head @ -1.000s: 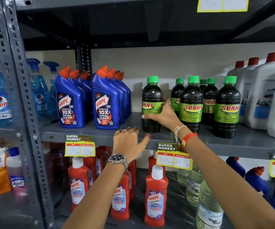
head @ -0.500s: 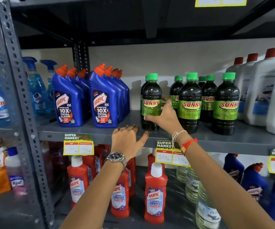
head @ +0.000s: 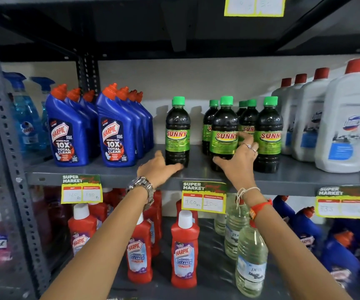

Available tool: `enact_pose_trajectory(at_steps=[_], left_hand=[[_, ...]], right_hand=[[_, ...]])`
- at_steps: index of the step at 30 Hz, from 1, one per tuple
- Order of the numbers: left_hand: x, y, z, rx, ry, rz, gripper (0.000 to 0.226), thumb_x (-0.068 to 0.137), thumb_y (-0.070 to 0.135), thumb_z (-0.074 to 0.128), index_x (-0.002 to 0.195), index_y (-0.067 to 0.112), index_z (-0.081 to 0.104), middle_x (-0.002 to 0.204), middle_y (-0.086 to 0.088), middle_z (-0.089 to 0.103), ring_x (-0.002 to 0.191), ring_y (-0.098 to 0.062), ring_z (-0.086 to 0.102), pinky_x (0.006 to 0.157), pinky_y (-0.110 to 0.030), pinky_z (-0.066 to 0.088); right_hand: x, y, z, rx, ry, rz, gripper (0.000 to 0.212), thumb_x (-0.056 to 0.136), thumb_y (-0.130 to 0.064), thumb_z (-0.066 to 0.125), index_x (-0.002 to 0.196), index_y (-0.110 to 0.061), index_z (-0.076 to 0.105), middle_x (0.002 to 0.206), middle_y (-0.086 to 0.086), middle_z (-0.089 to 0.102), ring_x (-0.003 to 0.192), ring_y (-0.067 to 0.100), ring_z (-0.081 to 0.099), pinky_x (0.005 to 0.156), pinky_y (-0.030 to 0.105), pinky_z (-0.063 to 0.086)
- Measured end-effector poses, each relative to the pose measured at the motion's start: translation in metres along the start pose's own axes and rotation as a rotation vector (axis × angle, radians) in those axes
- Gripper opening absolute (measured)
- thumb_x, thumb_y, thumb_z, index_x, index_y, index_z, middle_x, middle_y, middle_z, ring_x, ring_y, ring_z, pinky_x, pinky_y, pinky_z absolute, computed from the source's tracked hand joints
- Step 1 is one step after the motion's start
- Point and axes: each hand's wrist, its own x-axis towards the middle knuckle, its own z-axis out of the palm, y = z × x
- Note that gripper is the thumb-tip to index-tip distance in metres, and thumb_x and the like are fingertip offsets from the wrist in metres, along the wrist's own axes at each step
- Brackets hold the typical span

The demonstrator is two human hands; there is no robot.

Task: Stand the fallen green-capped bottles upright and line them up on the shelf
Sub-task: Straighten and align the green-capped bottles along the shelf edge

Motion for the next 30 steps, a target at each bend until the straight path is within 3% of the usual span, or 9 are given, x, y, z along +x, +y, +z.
enact_pose_trajectory(at_steps=[2, 4, 6, 9, 13, 15, 25, 28, 30], left_hand=[[0.01, 0.003, 0.001, -0.115, -0.009, -0.012, 0.101, 0.052, 0.075, 0.056, 0.134, 0.02, 0.037, 0.127, -0.004, 0.06, 0.111, -0.026, 0.059, 0.095, -0.043, 0.046], [0.017, 0.002, 0.004, -0.151, -0.037, 0.004, 0.095, 0.045, 0.076, 0.058, 0.126, 0.028, 0.05, 0.124, -0.002, 0.063, 0.107, -0.023, 0.061, 0.096, -0.042, 0.046], [0.015, 0.004, 0.003, -0.154, -0.047, 0.008, 0.082, 0.049, 0.072, 0.06, 0.12, 0.031, 0.056, 0.121, -0.002, 0.066, 0.105, -0.024, 0.062, 0.096, -0.042, 0.046], [0.014, 0.005, 0.005, -0.138, -0.013, -0.013, 0.075, 0.056, 0.07, 0.059, 0.12, 0.03, 0.055, 0.119, -0.001, 0.065, 0.106, -0.026, 0.061, 0.094, -0.042, 0.046], [0.022, 0.001, 0.007, -0.229, -0.025, -0.042, 0.089, 0.042, 0.073, 0.06, 0.119, 0.029, 0.055, 0.12, -0.003, 0.066, 0.106, -0.026, 0.061, 0.097, -0.043, 0.044], [0.025, 0.0, 0.006, -0.237, -0.039, -0.051, 0.082, 0.049, 0.068, 0.064, 0.121, 0.027, 0.055, 0.121, -0.004, 0.065, 0.107, -0.027, 0.06, 0.097, -0.043, 0.044], [0.023, 0.0, 0.005, -0.156, -0.042, -0.036, 0.083, 0.056, 0.069, 0.058, 0.129, 0.031, 0.046, 0.13, -0.004, 0.06, 0.114, -0.029, 0.057, 0.099, -0.044, 0.042], [0.02, -0.001, 0.006, -0.121, -0.042, -0.019, 0.077, 0.064, 0.066, 0.059, 0.13, 0.029, 0.044, 0.129, -0.004, 0.06, 0.112, -0.028, 0.057, 0.097, -0.043, 0.044], [0.015, -0.002, 0.006, -0.05, -0.033, -0.002, 0.08, 0.066, 0.068, 0.056, 0.131, 0.025, 0.041, 0.127, -0.004, 0.06, 0.108, -0.027, 0.059, 0.092, -0.04, 0.047]], right_hand=[[0.005, 0.005, -0.002, 0.047, -0.076, 0.081, 0.095, 0.061, -0.011, 0.085, 0.136, 0.0, 0.028, 0.133, 0.021, 0.039, 0.126, 0.035, 0.035, 0.109, 0.041, 0.03], [0.011, 0.008, -0.005, 0.134, -0.179, 0.178, 0.098, 0.064, -0.01, 0.084, 0.14, 0.001, 0.023, 0.135, 0.021, 0.044, 0.13, 0.034, 0.039, 0.109, 0.038, 0.033], [0.014, 0.007, -0.008, 0.161, -0.279, 0.243, 0.088, 0.07, -0.01, 0.08, 0.138, 0.0, 0.026, 0.134, 0.019, 0.05, 0.128, 0.032, 0.046, 0.104, 0.033, 0.037], [0.015, 0.006, -0.007, 0.16, -0.288, 0.245, 0.072, 0.071, -0.01, 0.08, 0.128, -0.001, 0.037, 0.128, 0.017, 0.057, 0.122, 0.032, 0.052, 0.1, 0.032, 0.04], [0.018, 0.001, -0.002, 0.167, -0.316, 0.25, 0.067, 0.072, -0.011, 0.08, 0.123, 0.001, 0.039, 0.129, 0.018, 0.055, 0.121, 0.031, 0.052, 0.099, 0.031, 0.04], [0.02, 0.0, 0.002, 0.172, -0.335, 0.247, 0.067, 0.073, -0.011, 0.079, 0.124, 0.002, 0.037, 0.13, 0.018, 0.054, 0.121, 0.031, 0.051, 0.099, 0.032, 0.04], [0.021, 0.004, 0.014, 0.166, -0.317, 0.209, 0.071, 0.071, -0.013, 0.08, 0.125, 0.001, 0.036, 0.129, 0.019, 0.054, 0.123, 0.032, 0.05, 0.1, 0.033, 0.04], [0.015, 0.005, 0.008, 0.131, -0.223, 0.132, 0.076, 0.069, -0.017, 0.082, 0.13, 0.0, 0.039, 0.129, 0.017, 0.051, 0.124, 0.029, 0.046, 0.101, 0.033, 0.039], [0.01, 0.008, -0.001, 0.122, -0.098, 0.077, 0.064, 0.071, -0.017, 0.08, 0.124, -0.003, 0.047, 0.124, 0.012, 0.053, 0.115, 0.026, 0.051, 0.096, 0.034, 0.046]])
